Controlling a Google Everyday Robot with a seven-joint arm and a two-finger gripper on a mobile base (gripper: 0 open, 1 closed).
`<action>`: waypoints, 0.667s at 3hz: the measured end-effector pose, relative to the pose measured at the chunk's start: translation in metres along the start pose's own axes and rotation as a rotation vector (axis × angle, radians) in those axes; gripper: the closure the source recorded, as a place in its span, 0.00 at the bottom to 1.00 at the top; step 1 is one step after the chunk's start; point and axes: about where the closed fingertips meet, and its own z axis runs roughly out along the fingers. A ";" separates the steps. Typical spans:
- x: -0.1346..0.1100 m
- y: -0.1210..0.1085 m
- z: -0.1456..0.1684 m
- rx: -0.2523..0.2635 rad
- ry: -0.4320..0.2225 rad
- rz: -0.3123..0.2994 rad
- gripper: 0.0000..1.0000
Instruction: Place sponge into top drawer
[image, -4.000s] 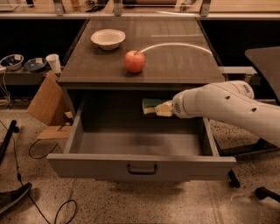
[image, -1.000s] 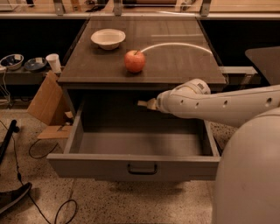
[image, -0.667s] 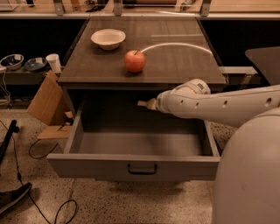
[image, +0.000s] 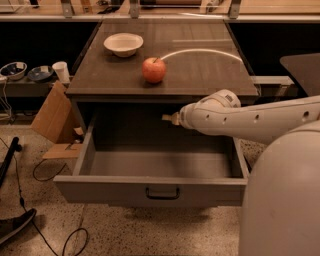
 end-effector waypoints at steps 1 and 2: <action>-0.001 -0.001 -0.001 0.010 -0.001 -0.002 0.04; 0.001 -0.001 -0.002 0.013 0.000 -0.014 0.00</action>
Offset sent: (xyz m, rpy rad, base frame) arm -0.0043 -0.0007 -0.0018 -0.0246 -0.0052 -0.0052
